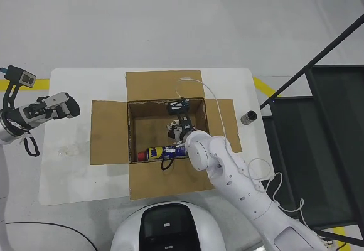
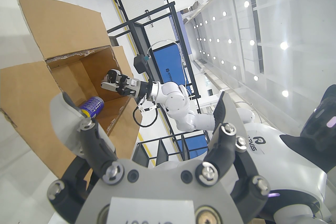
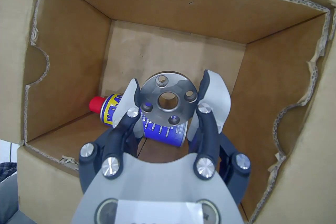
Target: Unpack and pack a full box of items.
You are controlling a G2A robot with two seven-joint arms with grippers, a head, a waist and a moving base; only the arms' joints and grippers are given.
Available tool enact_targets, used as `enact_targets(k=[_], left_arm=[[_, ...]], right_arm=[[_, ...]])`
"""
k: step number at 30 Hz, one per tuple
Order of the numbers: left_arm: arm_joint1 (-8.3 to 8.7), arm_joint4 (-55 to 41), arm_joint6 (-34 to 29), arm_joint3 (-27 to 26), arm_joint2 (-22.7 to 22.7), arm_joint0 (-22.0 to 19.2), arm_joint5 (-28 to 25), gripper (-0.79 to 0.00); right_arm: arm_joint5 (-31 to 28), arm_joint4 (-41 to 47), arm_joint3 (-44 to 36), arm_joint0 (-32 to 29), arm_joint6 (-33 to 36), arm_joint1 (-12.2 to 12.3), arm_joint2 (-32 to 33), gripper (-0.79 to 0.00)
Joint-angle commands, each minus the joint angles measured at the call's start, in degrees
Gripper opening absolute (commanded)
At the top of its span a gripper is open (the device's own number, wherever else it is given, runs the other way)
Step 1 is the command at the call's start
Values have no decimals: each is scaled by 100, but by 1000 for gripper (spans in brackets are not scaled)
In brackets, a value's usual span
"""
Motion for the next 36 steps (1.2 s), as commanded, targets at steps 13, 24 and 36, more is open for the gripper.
enact_targets(k=[13,24,36], left_arm=[[0,0,0,0,0,0,0,0],[0,0,0,0,0,0,0,0],[0,0,0,0,0,0,0,0]], right_arm=[[0,0,0,0,0,0,0,-785],[-120,67,-37,-99,-107,17,99,-785],[-899,-470,-2606,-1910,768,422,1917,-785]])
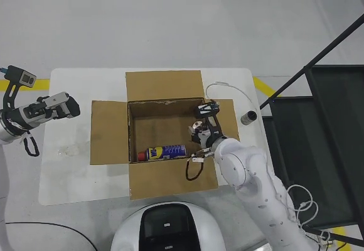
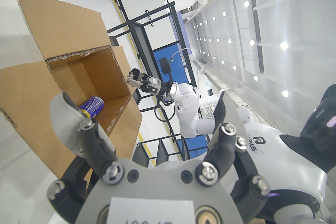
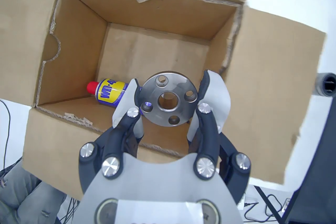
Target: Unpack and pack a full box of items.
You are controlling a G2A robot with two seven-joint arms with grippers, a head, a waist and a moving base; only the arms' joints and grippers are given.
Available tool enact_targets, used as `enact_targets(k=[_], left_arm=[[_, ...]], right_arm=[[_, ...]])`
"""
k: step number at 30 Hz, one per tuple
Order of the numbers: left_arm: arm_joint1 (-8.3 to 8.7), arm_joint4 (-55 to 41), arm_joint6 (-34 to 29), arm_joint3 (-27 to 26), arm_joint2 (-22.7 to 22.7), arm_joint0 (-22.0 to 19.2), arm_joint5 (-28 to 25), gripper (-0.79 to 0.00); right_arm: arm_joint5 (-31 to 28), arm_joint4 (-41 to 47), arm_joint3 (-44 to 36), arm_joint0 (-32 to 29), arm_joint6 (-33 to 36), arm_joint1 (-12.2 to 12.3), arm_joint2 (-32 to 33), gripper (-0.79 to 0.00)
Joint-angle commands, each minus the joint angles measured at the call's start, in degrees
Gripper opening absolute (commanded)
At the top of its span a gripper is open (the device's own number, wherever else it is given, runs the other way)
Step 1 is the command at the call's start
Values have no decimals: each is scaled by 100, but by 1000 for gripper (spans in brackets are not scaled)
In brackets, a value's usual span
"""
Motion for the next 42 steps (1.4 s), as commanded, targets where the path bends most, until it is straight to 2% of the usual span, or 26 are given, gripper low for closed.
enact_targets(k=[1,7,21,26,32,42], left_arm=[[0,0,0,0,0,0,0,0],[0,0,0,0,0,0,0,0],[0,0,0,0,0,0,0,0],[0,0,0,0,0,0,0,0],[0,0,0,0,0,0,0,0],[0,0,0,0,0,0,0,0]], right_arm=[[-90,93,-278,-310,46,45,440,-785],[-225,393,-361,-738,-41,119,1328,-785],[-229,395,-346,-746,-69,119,1331,-785],[-147,236,-81,-937,-300,158,1805,-785],[-15,283,686,-978,-463,193,2348,-785],[277,232,2466,-227,-772,160,1969,-785]])
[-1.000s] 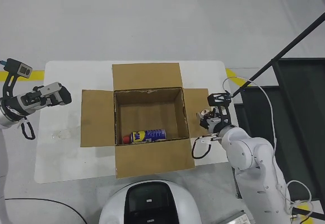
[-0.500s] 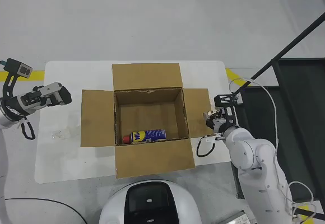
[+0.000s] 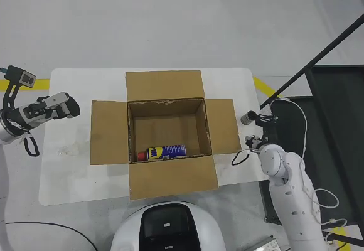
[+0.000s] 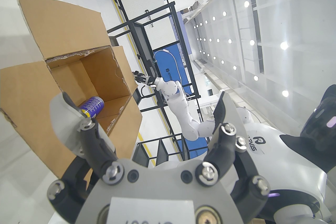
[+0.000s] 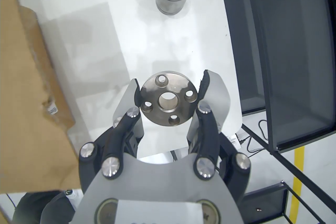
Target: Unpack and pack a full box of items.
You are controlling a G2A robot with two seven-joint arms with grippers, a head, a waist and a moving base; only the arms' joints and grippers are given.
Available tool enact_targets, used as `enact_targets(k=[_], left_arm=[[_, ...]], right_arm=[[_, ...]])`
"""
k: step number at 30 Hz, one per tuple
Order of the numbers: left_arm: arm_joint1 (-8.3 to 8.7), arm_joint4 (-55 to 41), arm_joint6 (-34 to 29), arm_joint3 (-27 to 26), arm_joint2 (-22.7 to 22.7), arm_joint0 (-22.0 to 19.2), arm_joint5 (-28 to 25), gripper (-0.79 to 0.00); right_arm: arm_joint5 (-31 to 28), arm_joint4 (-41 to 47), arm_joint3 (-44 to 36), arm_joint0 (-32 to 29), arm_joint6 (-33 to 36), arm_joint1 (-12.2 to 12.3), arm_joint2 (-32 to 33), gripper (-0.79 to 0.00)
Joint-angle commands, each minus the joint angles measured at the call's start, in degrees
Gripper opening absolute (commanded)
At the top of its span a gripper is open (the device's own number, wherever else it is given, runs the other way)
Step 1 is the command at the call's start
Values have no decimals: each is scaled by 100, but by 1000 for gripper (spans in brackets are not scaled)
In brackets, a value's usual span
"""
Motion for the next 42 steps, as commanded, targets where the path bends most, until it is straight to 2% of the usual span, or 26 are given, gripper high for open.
enact_targets(k=[1,14,21,23,24,26,27,28,29,36,42], left_arm=[[0,0,0,0,0,0,0,0],[0,0,0,0,0,0,0,0],[0,0,0,0,0,0,0,0],[0,0,0,0,0,0,0,0],[0,0,0,0,0,0,0,0],[0,0,0,0,0,0,0,0],[0,0,0,0,0,0,0,0],[0,0,0,0,0,0,0,0],[0,0,0,0,0,0,0,0],[0,0,0,0,0,0,0,0],[0,0,0,0,0,0,0,0]], right_arm=[[74,5,286,147,-93,-11,-71,-785],[334,169,1974,1092,-738,-78,-376,-785],[419,142,2519,1425,-877,-80,-409,-785],[444,126,2609,1486,-873,-79,-414,-616],[450,116,2650,1513,-867,-78,-423,-588],[454,108,2720,1563,-850,-78,-441,-342],[456,96,2753,1582,-849,-78,-451,-185],[458,96,2783,1601,-842,-79,-460,-80],[462,110,2817,1622,-830,-80,-464,-18],[443,309,2842,1614,-840,-69,-364,0],[415,411,1799,914,-699,16,96,0]])
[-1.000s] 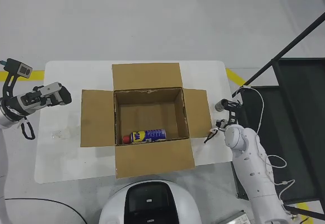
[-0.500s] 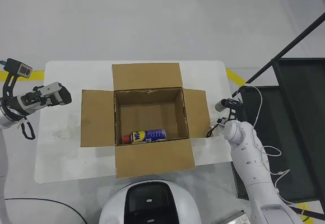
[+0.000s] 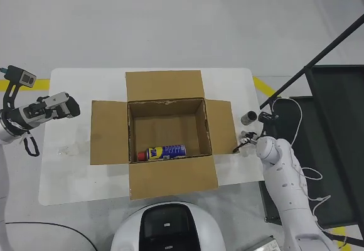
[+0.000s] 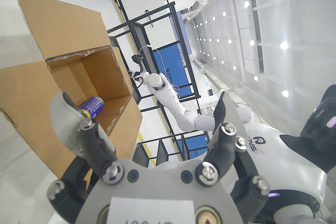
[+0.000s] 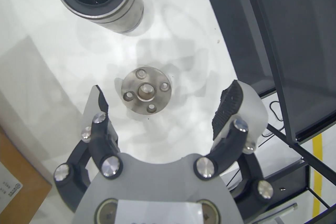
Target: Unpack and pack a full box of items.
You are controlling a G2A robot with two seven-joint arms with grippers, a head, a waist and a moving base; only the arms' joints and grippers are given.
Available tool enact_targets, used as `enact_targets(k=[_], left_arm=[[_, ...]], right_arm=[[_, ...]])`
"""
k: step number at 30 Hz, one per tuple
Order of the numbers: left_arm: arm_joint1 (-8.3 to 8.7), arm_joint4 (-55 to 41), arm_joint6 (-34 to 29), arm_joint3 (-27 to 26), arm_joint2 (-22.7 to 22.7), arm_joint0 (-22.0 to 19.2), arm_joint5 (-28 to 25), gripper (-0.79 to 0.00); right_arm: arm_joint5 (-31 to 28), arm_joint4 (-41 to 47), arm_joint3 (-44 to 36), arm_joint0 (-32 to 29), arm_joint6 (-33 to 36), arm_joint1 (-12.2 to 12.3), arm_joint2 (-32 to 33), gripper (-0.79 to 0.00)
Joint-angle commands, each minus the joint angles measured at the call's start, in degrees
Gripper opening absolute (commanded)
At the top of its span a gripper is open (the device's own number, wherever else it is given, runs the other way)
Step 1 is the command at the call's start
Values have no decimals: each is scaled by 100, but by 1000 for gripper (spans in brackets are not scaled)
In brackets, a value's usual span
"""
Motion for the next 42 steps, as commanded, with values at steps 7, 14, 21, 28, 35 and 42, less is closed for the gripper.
enact_targets(k=[7,14,21,28,35,42], left_arm=[[0,0,0,0,0,0,0,0],[0,0,0,0,0,0,0,0],[0,0,0,0,0,0,0,0],[0,0,0,0,0,0,0,0],[0,0,0,0,0,0,0,0],[0,0,0,0,0,0,0,0]], right_arm=[[-53,256,-2179,-1210,166,66,611,0],[-455,533,-3717,-1672,321,70,526,0],[-900,84,-4399,-1514,608,68,-438,0],[-1767,-88,-4475,-1369,845,93,-1099,0],[-2018,37,-4439,-1363,906,116,-997,0],[-2018,37,-4439,-1363,906,116,-997,0]])
